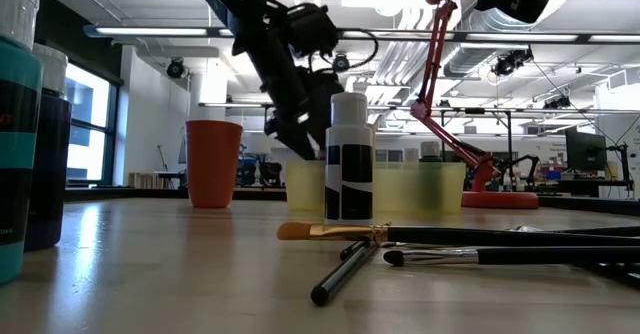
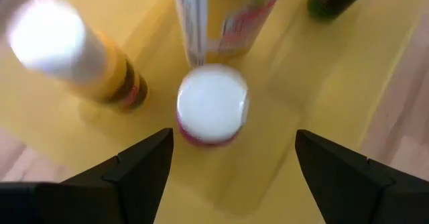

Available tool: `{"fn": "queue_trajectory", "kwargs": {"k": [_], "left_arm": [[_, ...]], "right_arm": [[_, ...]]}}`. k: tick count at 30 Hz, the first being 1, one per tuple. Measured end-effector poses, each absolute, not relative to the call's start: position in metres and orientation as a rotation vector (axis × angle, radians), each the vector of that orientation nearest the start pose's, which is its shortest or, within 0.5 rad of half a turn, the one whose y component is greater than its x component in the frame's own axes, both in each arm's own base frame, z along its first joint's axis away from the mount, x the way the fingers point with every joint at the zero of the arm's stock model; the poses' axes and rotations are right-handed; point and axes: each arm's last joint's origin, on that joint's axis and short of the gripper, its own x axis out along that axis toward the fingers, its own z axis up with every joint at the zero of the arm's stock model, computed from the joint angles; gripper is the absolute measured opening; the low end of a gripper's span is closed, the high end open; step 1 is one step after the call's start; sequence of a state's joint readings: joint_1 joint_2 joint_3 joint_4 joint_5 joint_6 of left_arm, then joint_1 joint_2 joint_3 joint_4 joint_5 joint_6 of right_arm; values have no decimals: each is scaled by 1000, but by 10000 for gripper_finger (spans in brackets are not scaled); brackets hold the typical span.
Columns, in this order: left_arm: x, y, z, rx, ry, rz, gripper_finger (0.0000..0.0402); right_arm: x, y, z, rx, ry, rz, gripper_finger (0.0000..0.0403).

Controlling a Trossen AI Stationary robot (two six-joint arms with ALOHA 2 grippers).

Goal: Pick & Place Paint Supplies
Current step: Put the white paint bottle into the yellow bin

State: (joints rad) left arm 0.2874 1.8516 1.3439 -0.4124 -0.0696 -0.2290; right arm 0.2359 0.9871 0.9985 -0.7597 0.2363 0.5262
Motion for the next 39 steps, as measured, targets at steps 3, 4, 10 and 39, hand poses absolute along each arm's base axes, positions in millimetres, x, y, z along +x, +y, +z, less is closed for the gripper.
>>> {"fn": "queue_trajectory", "kwargs": {"k": [3, 4, 10, 39], "left_arm": [[373, 113, 221, -310, 881, 438, 308], [374, 113, 224, -308, 864, 439, 308], [367, 110, 241, -309, 831, 429, 308], [284, -26, 356, -145, 694, -24, 308]], "right_arm": [[185, 38, 321, 328, 705, -191, 5], [185, 38, 321, 328, 705, -190, 5], [185, 38, 321, 327, 707, -191, 5], [186, 38, 322, 334, 694, -188, 5]]}}
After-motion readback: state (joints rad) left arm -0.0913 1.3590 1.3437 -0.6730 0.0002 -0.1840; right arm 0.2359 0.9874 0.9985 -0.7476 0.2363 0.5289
